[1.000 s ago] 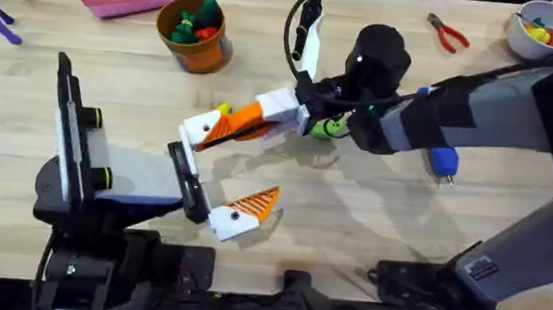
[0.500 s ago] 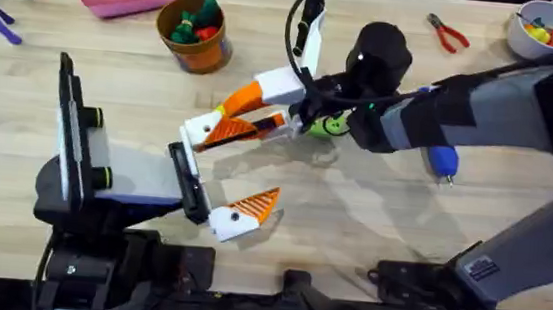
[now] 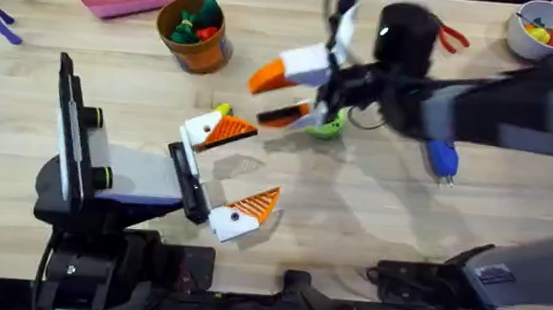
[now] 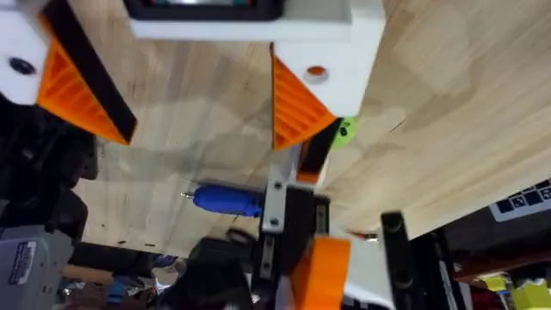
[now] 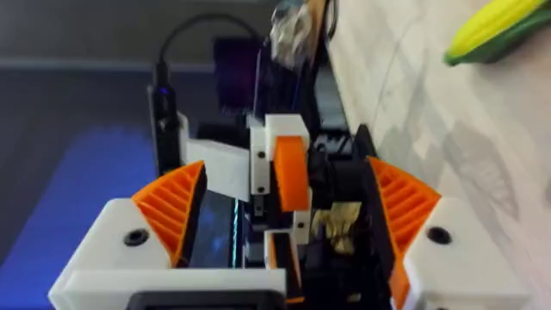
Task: Pick up the gripper from the table and insert it into the empty holder that is missing its gripper. Then pick up a screw, insert it into the mounting hole, and use the screwdriver to tighten it. Finally, clean up the table by picking up the vegetable and placing it into the bucket.
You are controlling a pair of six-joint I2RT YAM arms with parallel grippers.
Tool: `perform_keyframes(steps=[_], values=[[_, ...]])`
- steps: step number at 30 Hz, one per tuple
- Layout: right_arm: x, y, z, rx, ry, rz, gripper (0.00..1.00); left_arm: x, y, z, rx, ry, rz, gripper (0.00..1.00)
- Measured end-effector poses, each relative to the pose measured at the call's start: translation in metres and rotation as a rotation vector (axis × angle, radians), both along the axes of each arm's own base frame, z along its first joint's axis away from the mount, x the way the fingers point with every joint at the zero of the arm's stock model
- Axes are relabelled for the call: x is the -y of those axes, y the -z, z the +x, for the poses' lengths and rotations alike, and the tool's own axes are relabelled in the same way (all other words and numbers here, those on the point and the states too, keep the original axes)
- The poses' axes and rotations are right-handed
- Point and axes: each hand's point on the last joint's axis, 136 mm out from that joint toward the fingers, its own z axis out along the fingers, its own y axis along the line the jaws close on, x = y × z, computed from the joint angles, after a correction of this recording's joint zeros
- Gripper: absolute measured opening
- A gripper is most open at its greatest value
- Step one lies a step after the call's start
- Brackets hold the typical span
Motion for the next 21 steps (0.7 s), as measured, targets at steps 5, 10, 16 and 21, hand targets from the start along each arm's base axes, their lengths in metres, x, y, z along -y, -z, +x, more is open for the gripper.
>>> perform_keyframes(steps=[5,10,16,21], values=[[0.032,-0.03,0.022,0.086,0.126,-0.055,0.993,0.0,0.0,0.0,0.0,0.0,0.0,0.985],[0.06,-0.052,0.037,0.14,0.224,-0.195,0.993,0.0,0.0,0.0,0.0,0.0,0.0,0.985],[0.085,-0.049,0.041,0.245,0.28,-0.559,0.993,0.0,0.0,0.0,0.0,0.0,0.0,0.985],[0.105,-0.047,0.046,0.384,0.298,-0.861,0.993,0.0,0.0,0.0,0.0,0.0,0.0,0.985]])
